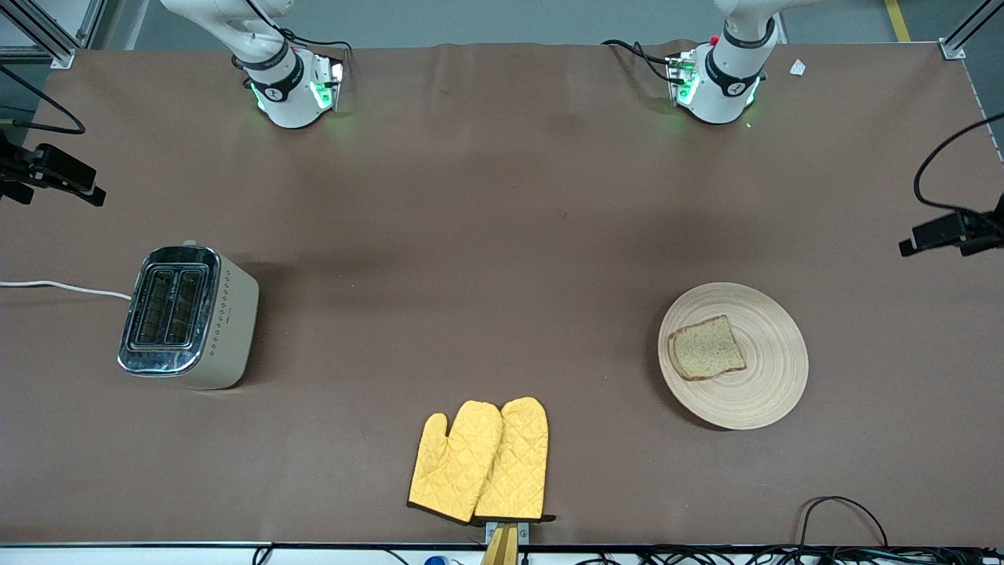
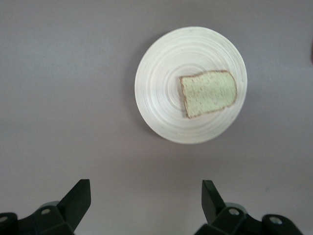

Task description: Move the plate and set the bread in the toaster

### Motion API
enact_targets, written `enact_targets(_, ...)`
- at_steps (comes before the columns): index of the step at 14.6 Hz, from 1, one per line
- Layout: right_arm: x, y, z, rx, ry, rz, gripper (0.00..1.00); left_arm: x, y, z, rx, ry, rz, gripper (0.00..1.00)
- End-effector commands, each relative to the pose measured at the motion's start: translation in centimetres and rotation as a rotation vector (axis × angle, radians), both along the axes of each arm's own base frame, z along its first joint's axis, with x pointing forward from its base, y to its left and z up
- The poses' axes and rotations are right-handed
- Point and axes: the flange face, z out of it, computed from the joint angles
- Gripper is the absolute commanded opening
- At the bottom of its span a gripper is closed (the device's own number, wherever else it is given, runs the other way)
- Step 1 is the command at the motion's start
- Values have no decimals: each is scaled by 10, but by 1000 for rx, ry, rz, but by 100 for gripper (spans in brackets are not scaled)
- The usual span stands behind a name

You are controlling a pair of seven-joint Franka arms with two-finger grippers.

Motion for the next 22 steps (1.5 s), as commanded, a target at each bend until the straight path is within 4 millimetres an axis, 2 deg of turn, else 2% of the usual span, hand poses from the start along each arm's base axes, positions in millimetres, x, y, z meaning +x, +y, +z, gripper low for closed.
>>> enact_targets(1,-3,7,2,11,0,3,100,22,22,-30,-41,-20,-13,100)
enact_targets(3,-3,8,2,9,-1,4,100,35,45,-67,-123,-40,-27,100)
enact_targets(6,-3,6,2,9,0,7,100,44,78,-137,-275,-6,15,100)
enact_targets(8,-3,3,2,9,0,4,100,47,90,-181,-351,15,47,100)
enact_targets(10,-3,4,2,9,-1,6,100,51,95,-215,-415,-5,8,100)
enact_targets(13,-3,5,2,9,-1,6,100,53,98,-269,-471,-1,-12,90)
enact_targets(16,-3,4,2,9,-1,6,100,53,91,-313,-576,-4,-14,74)
enact_targets(18,-3,5,2,9,0,7,100,53,87,-337,-599,-16,-31,70)
enact_targets(22,-3,5,2,9,-1,7,100,53,89,-356,-590,-43,-58,67)
